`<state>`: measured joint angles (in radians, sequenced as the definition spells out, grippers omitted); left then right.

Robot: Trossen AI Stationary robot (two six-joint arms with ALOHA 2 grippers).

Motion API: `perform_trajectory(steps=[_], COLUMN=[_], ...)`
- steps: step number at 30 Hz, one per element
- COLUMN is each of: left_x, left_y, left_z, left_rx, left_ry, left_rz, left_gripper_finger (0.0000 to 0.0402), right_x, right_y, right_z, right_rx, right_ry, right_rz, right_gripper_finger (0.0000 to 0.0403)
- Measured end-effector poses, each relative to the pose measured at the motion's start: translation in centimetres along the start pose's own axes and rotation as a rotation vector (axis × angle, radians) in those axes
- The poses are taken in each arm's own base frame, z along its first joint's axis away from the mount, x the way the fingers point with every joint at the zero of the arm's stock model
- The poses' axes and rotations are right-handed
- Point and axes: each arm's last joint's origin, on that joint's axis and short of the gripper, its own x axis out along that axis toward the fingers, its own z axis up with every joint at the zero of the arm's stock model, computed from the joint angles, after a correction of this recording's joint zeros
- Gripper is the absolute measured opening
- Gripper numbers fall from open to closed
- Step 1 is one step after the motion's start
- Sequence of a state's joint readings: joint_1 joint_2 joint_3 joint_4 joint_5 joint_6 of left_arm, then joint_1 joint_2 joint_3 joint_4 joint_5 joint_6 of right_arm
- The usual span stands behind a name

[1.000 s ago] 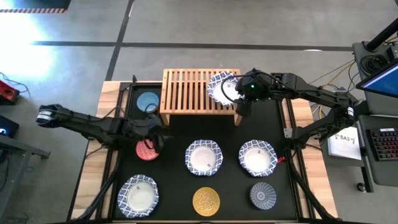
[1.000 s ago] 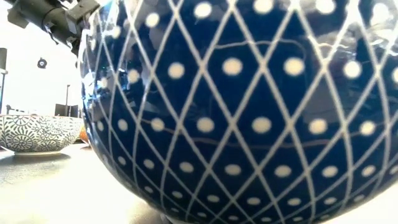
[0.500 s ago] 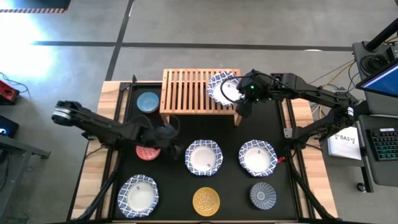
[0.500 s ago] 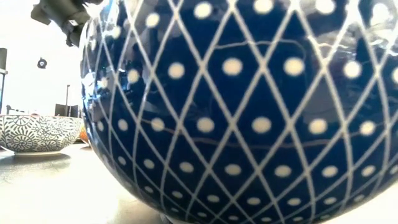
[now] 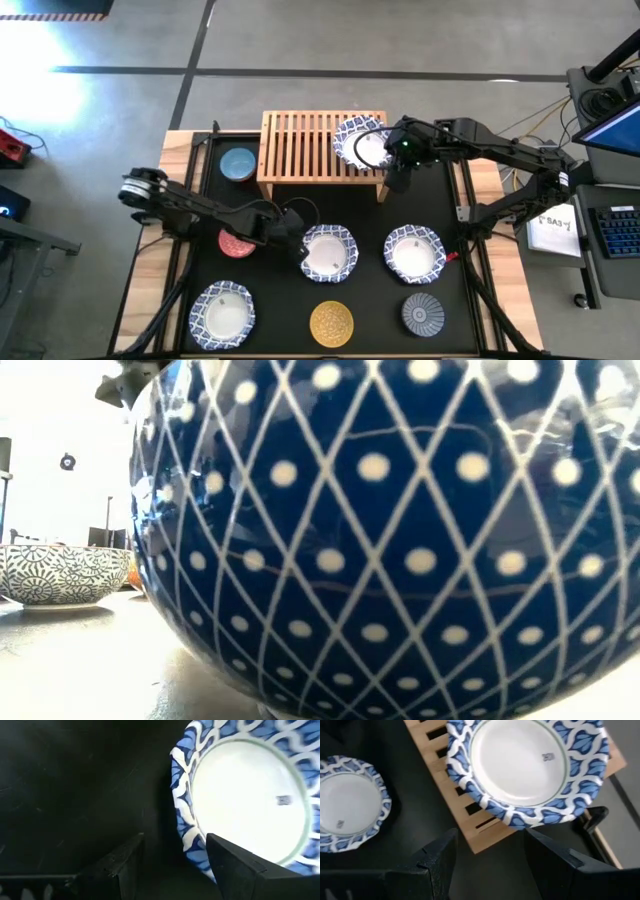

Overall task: Place and stack bowls onto a shelf
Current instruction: Stack the white patterned bowl on top of the other white patterned bowl on the shelf

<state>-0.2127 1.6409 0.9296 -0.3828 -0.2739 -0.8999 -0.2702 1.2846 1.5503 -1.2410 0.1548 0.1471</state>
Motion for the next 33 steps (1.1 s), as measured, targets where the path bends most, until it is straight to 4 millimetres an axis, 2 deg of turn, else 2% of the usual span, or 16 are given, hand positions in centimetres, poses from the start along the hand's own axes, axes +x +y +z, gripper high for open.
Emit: perform_trajectory(steps=[5, 14, 18, 23, 30, 33], left_x=[0.8, 1.0, 1.8, 2.4, 2.2, 2.1], left_y=[-0.1, -0.6, -0.9, -1.0, -1.2, -1.4], left_z=[-0.3, 0.1, 0.0, -0.1, -0.1, 0.0], left_rx=[-0.006, -0.012, -0.013, -0.014, -0.001, -0.004], left_ry=[0.008, -0.026, -0.028, -0.024, -0.006, 0.004], left_rz=[0.012, -0.032, -0.043, -0.052, -0.087, -0.129], left_gripper_finger=[0.0194, 0.0193, 0.0180, 0.0132, 0.0015, 0.0012], right_x=[0.0, 0.0, 0.0, 0.0, 0.0, 0.0], right_y=[0.0, 0.0, 0.0, 0.0, 0.0, 0.0], right_z=[-0.1, -0.1, -0.1, -0.1, -0.1, -0.1], right_rx=[0.002, -0.010, -0.013, -0.015, -0.017, -0.009], right_ry=[0.009, 0.009, 0.009, 0.009, 0.011, 0.012], right_rz=[0.006, 0.005, 0.005, 0.005, 0.004, 0.004], right_gripper_finger=[0.0215, 0.0215, 0.0215, 0.0215, 0.0215, 0.0215])
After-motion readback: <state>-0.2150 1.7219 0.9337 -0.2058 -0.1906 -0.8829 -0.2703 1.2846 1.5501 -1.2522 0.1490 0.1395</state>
